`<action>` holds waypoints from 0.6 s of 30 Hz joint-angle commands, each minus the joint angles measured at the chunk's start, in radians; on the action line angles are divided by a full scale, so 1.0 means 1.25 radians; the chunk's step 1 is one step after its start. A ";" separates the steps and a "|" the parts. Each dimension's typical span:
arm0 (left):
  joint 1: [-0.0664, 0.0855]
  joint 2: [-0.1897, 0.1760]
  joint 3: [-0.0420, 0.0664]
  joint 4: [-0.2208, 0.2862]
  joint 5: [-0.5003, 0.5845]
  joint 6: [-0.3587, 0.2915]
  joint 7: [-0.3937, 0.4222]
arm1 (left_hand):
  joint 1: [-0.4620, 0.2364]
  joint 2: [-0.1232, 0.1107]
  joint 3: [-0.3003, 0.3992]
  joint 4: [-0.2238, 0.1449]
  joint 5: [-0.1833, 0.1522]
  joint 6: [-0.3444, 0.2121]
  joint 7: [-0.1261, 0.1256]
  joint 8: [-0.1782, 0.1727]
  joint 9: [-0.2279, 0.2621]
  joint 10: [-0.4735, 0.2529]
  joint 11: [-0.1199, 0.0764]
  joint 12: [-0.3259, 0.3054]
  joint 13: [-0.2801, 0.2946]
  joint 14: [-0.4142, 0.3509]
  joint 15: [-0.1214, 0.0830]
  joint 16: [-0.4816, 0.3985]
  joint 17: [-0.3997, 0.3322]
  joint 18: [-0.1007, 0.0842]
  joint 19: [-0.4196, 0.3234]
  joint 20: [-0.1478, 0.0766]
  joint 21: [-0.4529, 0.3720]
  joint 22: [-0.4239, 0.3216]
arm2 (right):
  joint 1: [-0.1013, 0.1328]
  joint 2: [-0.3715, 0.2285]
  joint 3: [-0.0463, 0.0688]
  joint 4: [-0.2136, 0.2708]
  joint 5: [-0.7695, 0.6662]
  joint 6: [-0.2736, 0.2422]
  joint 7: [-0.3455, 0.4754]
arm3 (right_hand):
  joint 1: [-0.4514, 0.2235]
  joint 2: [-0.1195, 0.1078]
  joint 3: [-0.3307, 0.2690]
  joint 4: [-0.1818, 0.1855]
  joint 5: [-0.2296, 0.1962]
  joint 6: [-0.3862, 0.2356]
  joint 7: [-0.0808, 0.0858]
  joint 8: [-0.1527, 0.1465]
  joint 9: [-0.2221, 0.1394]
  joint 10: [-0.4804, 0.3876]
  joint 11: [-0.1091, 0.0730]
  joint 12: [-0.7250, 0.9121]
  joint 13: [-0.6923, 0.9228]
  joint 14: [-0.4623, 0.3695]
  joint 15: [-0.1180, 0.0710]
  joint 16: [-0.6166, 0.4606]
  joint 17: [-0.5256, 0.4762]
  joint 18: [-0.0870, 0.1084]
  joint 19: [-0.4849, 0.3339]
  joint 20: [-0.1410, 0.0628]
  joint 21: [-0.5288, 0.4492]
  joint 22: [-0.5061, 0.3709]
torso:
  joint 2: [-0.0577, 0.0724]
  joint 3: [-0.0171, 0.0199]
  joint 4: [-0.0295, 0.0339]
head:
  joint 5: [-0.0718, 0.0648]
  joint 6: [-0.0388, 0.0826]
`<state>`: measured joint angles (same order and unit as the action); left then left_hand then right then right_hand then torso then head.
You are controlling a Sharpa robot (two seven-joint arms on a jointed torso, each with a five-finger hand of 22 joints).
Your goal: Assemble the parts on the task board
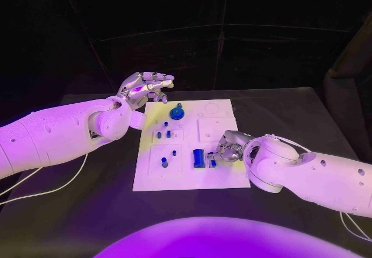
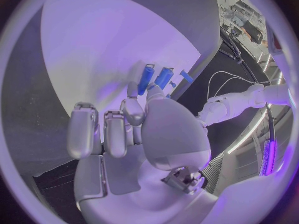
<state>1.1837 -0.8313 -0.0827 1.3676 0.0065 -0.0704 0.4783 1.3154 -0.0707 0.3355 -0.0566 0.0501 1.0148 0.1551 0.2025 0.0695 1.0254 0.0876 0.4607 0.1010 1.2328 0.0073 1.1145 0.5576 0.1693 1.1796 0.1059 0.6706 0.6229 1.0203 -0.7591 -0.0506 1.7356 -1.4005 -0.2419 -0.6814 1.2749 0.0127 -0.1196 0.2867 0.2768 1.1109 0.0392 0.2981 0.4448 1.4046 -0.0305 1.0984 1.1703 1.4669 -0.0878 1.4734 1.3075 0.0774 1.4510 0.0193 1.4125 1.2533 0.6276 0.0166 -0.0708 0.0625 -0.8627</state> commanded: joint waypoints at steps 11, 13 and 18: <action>0.001 0.000 0.000 0.002 0.002 0.013 -0.001 | 0.000 0.004 -0.005 0.000 0.000 -0.007 0.002 0.005 -0.001 -0.009 0.001 0.005 0.001 -0.005 0.001 -0.005 -0.002 0.011 -0.001 0.004 -0.002 -0.001 | 0.001 0.003 0.000 0.006 -0.018 0.018 -0.001 | -0.031 0.002 -0.027 0.001 -0.011 0.002 0.006 -0.008 0.008 0.004 0.003 -0.002 0.008 0.057 -0.001 0.002 0.081 -0.012 0.002 0.002 0.000 0.002 | 0.000 0.0000 -0.0002 | 0.000 -0.001; 0.001 0.000 0.000 0.002 0.002 0.013 -0.002 | 0.000 0.004 -0.005 0.000 0.000 -0.007 0.002 0.005 -0.001 -0.009 0.001 0.005 0.001 -0.005 0.001 -0.005 -0.002 0.011 -0.001 0.004 -0.002 -0.001 | 0.001 0.001 0.000 0.007 -0.017 0.016 -0.001 | -0.035 0.003 -0.031 0.001 -0.013 0.003 0.006 -0.009 0.009 0.004 0.003 -0.002 0.009 0.057 -0.001 0.002 0.081 -0.012 0.002 0.002 0.000 0.002 | -0.001 0.0000 -0.0002 | -0.001 -0.002; 0.001 -0.001 0.000 0.002 0.002 0.013 -0.002 | 0.000 0.004 -0.005 0.000 0.000 -0.007 0.002 0.005 -0.001 -0.009 0.001 0.005 0.001 -0.005 0.001 -0.005 -0.002 0.011 -0.001 0.004 -0.002 -0.001 | 0.001 -0.007 0.000 0.009 -0.015 0.005 0.001 | -0.044 0.005 -0.043 0.000 -0.028 0.003 0.006 -0.012 0.013 0.003 0.003 -0.005 0.009 0.057 -0.002 0.001 0.080 -0.011 0.002 0.002 0.000 0.001 | -0.001 -0.0001 0.0005 | -0.001 -0.001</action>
<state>1.1837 -0.8312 -0.0827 1.3677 0.0065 -0.0671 0.4739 1.3154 -0.0707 0.3355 -0.0566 0.0501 1.0110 0.1589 0.2025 0.0695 1.0218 0.0912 0.4607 0.1010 1.2329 0.0073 1.1145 0.5561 0.1693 1.1795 0.1059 0.6706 0.6231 1.0202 -0.7640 -0.0508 1.7430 -1.4151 -0.2298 -0.6831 1.2301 0.0202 -0.1665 0.2867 0.2468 1.1139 0.0424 0.2865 0.4598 1.4043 -0.0304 1.0984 1.1809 1.4669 -0.0878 1.4733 1.3074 0.0774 1.4510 0.0193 1.4125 1.2546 0.6271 0.0166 -0.0708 0.0617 -0.8645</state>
